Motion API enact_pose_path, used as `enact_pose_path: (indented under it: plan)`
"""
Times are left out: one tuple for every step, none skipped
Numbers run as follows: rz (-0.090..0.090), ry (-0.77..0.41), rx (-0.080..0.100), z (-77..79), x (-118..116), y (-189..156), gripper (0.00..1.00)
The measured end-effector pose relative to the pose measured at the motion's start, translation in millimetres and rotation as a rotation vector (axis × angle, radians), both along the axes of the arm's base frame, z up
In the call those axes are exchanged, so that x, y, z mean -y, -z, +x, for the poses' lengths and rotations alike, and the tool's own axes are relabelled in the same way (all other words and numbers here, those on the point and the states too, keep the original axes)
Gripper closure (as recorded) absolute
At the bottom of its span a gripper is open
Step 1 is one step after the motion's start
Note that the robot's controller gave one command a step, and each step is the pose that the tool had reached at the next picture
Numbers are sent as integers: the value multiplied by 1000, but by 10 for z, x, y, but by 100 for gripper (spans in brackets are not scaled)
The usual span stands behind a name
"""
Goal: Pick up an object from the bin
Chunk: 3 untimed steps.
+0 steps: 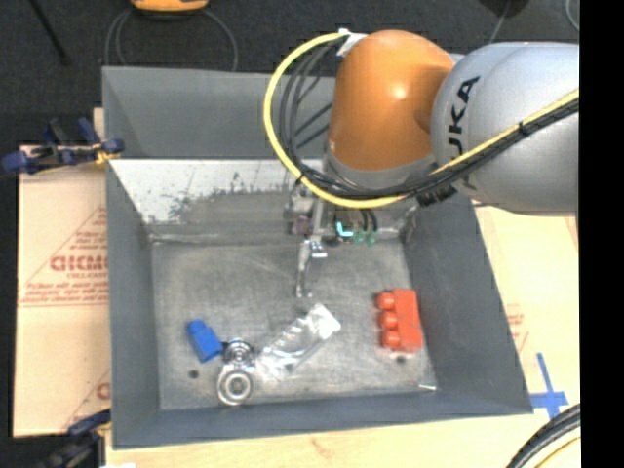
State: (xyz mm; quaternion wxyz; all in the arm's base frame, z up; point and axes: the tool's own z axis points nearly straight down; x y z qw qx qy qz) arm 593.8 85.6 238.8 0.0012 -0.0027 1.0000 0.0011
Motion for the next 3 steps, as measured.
enact_pose_path:
  plan:
    - [-1, -15, -10, -532, 168, 1114, 0]
    - [0, 218, 2, -423, 273, 959, 0]
    - [-3, 35, -1, -965, 291, 1484, 0]
